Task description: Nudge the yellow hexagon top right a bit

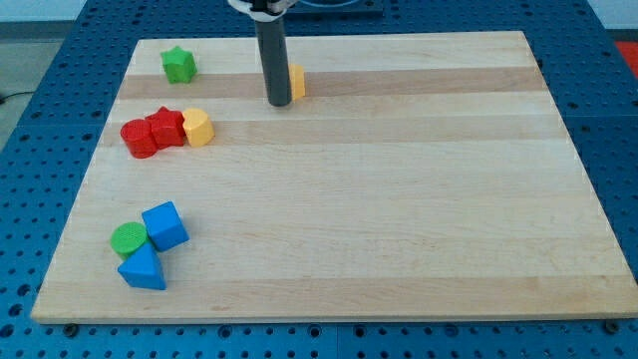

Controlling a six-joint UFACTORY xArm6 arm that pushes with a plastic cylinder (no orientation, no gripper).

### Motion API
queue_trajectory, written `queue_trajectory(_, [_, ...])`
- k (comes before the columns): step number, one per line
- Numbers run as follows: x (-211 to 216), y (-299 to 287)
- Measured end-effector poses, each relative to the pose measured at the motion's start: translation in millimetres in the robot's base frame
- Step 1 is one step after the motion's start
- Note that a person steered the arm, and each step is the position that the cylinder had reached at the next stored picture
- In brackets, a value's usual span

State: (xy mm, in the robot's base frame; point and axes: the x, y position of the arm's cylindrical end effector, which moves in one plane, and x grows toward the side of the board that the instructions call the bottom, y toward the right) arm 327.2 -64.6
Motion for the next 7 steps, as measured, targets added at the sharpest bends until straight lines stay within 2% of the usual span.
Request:
queue_trajectory(1, [-2.1,3.8])
queue_trajectory(2, [-16.4,-17.2])
queue_trajectory(3, [-43.5,7.0])
queue_trajectory(4, [-46.6,35.4])
queue_trajectory(7, [-46.6,14.1])
